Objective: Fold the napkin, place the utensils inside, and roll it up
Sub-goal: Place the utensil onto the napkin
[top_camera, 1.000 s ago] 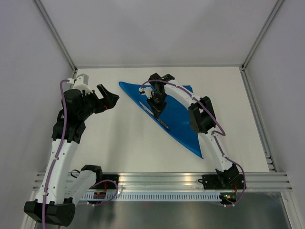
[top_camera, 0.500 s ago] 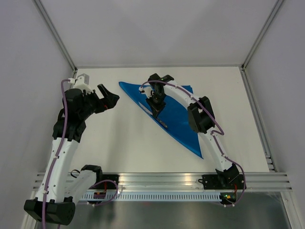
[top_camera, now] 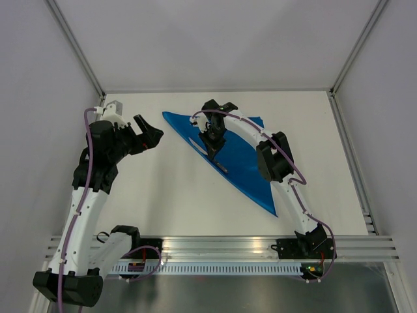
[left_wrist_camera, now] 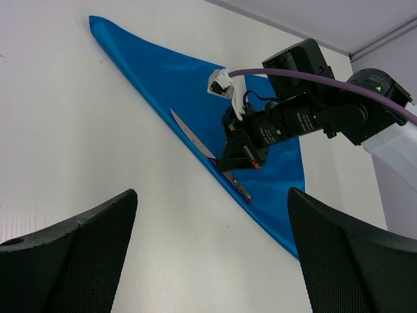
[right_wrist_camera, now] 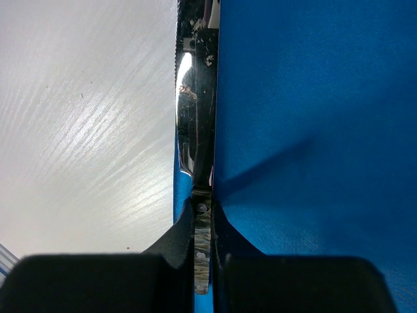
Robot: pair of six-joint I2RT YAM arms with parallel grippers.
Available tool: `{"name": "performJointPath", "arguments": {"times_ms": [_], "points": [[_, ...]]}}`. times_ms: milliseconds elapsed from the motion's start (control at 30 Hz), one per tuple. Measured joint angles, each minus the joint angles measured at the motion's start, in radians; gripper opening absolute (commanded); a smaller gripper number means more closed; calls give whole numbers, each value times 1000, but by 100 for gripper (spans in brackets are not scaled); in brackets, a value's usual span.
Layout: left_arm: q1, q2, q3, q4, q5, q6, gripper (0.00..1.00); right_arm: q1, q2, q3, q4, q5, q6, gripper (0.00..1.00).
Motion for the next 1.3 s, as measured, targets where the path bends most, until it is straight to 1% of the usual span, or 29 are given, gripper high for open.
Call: {"name": "performJointPath", "arguments": {"times_ms": [400, 467, 500, 533, 600, 633, 733, 800, 1033, 1167, 1233, 1300], "points": [[0, 8, 0, 0, 0, 0, 100, 0, 0, -8, 14, 5, 8, 1], [0, 8, 0, 0, 0, 0, 100, 0, 0, -10, 15, 5, 10, 6], [0, 8, 0, 0, 0, 0, 100, 0, 0, -11, 17, 5, 10, 10], [0, 8, 0, 0, 0, 0, 100, 0, 0, -14, 20, 6, 11, 18], [0, 8, 0, 0, 0, 0, 100, 0, 0, -20, 25, 7, 14, 25], [0, 8, 0, 0, 0, 0, 100, 0, 0, -22, 28, 7, 16, 30], [0, 8, 0, 0, 0, 0, 100, 0, 0, -22, 31, -1, 20, 37], [0, 8, 0, 0, 0, 0, 100, 0, -2, -22, 31, -3, 23, 40], [0, 8, 0, 2, 2, 1, 100, 0, -12, -30, 38, -5, 28, 42], [-3, 8, -8, 33, 21, 1, 100, -9, -63, -84, 65, -1, 37, 42], [-33, 9, -22, 63, 21, 4, 99, -27, -126, -138, 85, -2, 47, 42], [-103, 13, -35, 92, 8, 18, 96, -60, -214, -206, 117, -3, 57, 43]]}}
